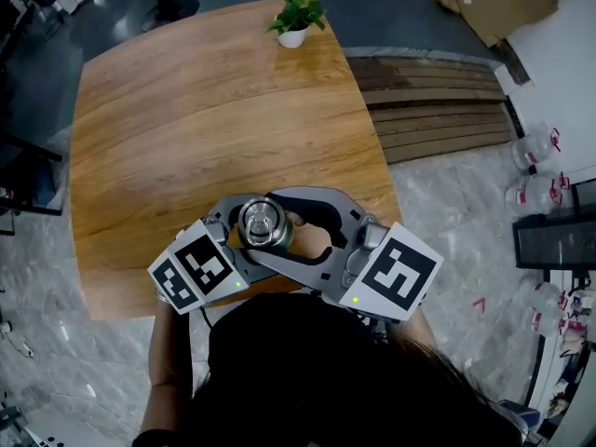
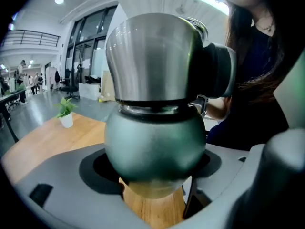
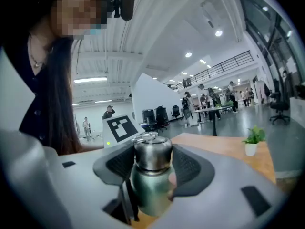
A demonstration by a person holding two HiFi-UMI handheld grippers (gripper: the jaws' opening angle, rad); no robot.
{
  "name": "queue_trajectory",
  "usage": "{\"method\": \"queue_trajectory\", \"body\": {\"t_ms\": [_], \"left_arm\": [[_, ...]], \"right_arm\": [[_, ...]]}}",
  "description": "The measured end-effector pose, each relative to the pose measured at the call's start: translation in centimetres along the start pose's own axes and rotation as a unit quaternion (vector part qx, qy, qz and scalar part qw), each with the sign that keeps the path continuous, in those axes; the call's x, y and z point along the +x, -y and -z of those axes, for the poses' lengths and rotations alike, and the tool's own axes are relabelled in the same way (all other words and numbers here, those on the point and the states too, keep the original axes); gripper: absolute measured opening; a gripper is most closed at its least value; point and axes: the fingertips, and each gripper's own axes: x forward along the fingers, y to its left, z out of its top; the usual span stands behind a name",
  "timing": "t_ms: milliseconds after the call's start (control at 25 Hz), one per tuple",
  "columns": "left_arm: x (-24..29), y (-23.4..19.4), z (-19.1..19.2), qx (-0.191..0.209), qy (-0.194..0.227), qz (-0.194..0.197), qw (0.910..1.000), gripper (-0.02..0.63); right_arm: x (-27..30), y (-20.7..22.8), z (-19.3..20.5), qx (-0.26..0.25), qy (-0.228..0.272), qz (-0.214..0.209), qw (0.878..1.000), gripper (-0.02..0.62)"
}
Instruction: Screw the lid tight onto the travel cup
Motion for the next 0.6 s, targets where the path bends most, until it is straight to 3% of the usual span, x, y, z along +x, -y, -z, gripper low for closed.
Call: {"method": "queue_trajectory", "body": {"t_ms": [240, 320, 520, 600], "left_arm": [[0.3, -2.5, 0.2, -0.047, -0.005, -0.082, 0.9956, 0.383], [0.5, -2.8, 0.3, -0.054, -0.003, -0.089, 0.9946, 0.383], [0.5, -1.3, 0.4, -0.03, 0.002, -0.034, 0.999, 0.383], [0.4, -0.7, 0.5, -0.012, -0.004, -0.016, 0.9998, 0.383]], "right_arm": [[0.5, 1.8, 0.3, -0.008, -0.008, 0.095, 0.995, 0.244], [0.6, 2.0, 0.4, 0.001, -0.006, 0.107, 0.994, 0.244], [0.1, 0.9, 0.0, 0.035, -0.001, 0.041, 0.999, 0.244], [-0.1, 0.7, 0.0, 0.026, -0.007, 0.028, 0.999, 0.243]]}}
